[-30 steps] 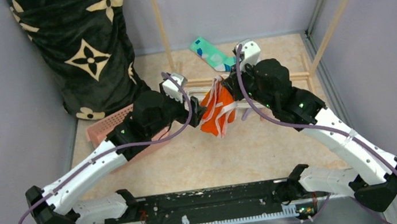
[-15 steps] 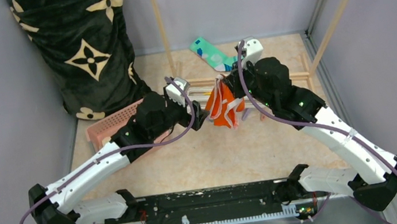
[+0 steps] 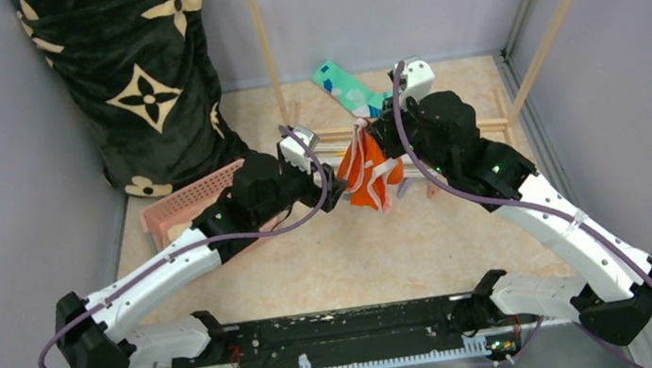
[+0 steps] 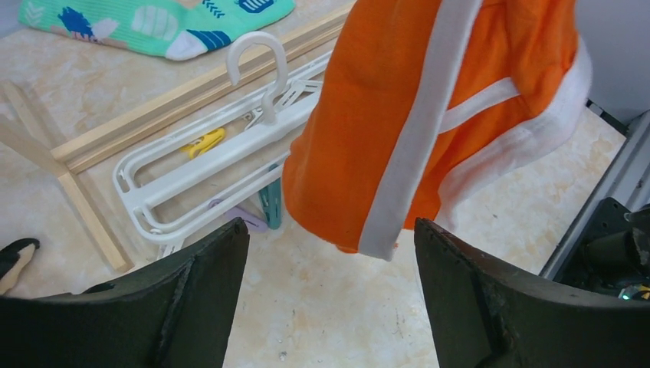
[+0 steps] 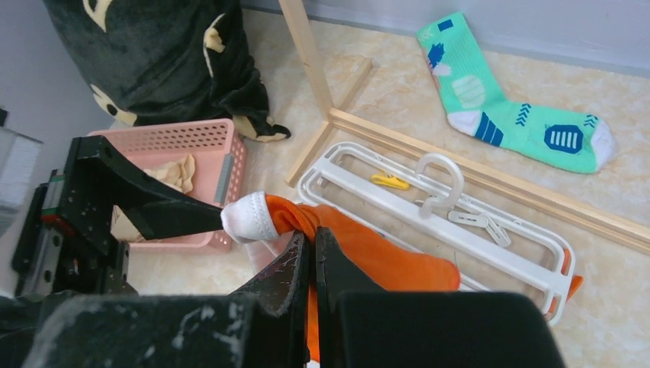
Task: Clip the underwear to the hanger
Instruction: Flatten out the underwear at the center of the board.
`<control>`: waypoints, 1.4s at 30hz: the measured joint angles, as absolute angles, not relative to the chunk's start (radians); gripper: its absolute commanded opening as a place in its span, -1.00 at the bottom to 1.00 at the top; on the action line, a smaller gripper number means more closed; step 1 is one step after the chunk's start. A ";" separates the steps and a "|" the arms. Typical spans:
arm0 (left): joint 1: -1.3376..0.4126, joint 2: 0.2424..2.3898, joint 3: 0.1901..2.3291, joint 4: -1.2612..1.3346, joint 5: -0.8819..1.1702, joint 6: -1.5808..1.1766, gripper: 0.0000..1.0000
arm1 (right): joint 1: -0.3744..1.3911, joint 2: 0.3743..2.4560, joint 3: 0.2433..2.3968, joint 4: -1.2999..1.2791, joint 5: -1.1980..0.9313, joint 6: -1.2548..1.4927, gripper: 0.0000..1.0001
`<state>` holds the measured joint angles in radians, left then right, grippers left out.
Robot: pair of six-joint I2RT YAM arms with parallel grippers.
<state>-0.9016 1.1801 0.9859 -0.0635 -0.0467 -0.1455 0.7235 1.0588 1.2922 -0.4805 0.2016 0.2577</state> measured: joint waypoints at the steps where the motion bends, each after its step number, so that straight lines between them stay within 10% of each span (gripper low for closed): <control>1: -0.902 1.188 0.986 -0.060 -0.054 -0.145 0.66 | 0.723 1.059 1.292 -0.480 0.200 0.259 -1.00; 24: -0.910 1.285 0.982 -0.043 -0.233 -0.133 0.17 | 0.723 1.058 1.293 -0.481 0.213 0.273 -1.00; 35: -0.914 1.270 0.982 -0.109 -0.370 -0.106 -0.95 | 0.723 1.031 1.290 -0.496 0.226 0.263 -1.00; 42: -0.914 1.259 1.103 -0.205 -0.446 -0.048 -1.00 | 0.723 0.992 1.290 -0.523 0.202 0.257 -1.00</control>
